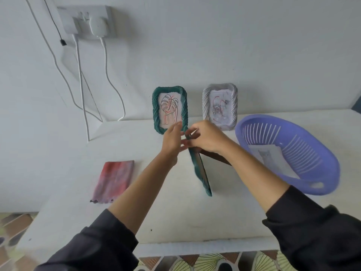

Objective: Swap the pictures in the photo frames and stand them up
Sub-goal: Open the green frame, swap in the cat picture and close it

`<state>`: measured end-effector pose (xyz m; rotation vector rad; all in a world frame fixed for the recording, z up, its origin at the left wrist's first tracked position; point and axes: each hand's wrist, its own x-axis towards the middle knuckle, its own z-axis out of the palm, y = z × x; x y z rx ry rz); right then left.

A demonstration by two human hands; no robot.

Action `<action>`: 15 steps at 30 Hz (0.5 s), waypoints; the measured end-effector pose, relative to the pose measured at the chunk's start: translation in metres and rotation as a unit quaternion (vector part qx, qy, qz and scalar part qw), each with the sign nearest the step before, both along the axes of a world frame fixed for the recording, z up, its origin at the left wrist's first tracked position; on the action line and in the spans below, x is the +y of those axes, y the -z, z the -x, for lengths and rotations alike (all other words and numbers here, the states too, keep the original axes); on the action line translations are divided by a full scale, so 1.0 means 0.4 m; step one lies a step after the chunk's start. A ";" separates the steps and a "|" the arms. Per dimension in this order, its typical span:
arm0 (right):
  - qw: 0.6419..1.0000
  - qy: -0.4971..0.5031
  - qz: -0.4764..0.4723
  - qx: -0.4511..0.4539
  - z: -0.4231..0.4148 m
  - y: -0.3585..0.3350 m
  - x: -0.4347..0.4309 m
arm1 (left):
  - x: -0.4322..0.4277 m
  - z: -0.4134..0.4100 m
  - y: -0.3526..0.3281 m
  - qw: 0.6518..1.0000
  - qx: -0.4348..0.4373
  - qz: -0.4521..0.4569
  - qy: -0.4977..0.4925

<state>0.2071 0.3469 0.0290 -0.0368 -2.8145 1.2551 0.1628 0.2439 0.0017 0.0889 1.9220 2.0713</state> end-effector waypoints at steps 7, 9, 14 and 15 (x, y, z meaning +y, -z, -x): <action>0.999 0.024 -0.012 0.017 0.001 0.055 0.072 | -0.054 0.042 0.108 0.990 0.017 0.117 -0.073; 0.999 0.011 -0.048 -0.023 -0.011 0.108 0.093 | -0.067 0.037 0.144 0.983 0.016 0.164 -0.078; 0.993 -0.018 -0.097 -0.060 -0.054 0.259 0.094 | -0.073 0.026 0.209 0.965 0.059 0.253 -0.048; 0.993 -0.008 -0.109 -0.051 -0.059 0.277 0.092 | -0.074 0.022 0.218 0.960 0.070 0.268 -0.044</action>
